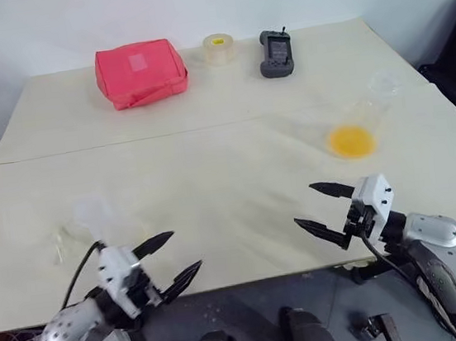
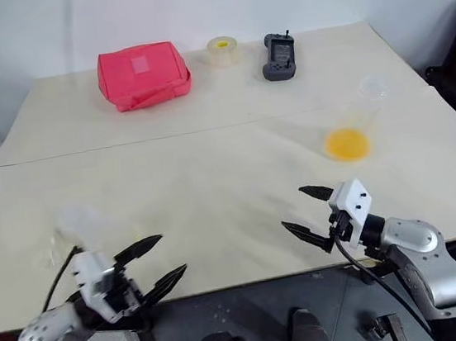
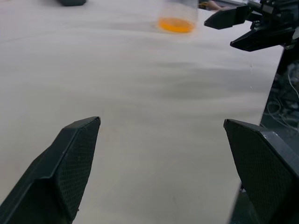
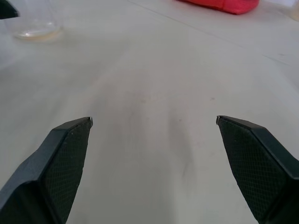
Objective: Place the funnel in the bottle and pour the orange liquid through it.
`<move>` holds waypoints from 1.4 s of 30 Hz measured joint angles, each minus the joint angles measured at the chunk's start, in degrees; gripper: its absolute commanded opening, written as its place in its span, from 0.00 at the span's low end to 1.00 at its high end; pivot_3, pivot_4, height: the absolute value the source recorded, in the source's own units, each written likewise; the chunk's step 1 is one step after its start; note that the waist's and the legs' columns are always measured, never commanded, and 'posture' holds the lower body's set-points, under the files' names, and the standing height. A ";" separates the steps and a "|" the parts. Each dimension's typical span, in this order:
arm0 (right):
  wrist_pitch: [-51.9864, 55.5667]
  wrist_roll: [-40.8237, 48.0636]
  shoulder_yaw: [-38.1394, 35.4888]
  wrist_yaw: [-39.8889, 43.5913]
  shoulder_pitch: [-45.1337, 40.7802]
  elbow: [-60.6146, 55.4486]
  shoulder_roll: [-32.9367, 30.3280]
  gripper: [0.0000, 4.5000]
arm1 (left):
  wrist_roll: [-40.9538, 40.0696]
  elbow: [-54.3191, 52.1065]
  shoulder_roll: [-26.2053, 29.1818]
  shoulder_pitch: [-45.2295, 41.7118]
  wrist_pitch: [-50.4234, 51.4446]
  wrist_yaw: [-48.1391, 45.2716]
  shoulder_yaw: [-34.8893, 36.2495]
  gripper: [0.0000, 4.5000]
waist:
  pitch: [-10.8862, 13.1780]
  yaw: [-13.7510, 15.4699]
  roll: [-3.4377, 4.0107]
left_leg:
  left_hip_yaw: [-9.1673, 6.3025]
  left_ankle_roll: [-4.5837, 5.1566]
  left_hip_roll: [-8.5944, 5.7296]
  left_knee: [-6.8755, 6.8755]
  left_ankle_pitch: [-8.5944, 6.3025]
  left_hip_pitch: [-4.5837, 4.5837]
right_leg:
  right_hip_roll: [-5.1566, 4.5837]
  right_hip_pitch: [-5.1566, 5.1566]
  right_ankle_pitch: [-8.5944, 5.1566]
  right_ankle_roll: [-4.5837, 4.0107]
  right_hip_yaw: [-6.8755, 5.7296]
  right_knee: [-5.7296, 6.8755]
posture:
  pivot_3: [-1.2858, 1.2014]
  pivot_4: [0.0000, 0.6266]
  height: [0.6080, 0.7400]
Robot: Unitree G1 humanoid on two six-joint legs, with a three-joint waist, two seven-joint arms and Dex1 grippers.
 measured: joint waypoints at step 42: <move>-0.19 0.49 0.28 3.24 -2.85 1.42 -0.08 1.00 | -2.51 14.01 1.88 -14.71 -0.06 3.73 14.44 0.96 | 0.07 0.12 -0.28 | 0.00 -0.17 0.13 0.01 -0.09 0.01 | 0.22 -0.02 -0.05 -0.09 -0.36 0.27 | 0.52 0.24 1.00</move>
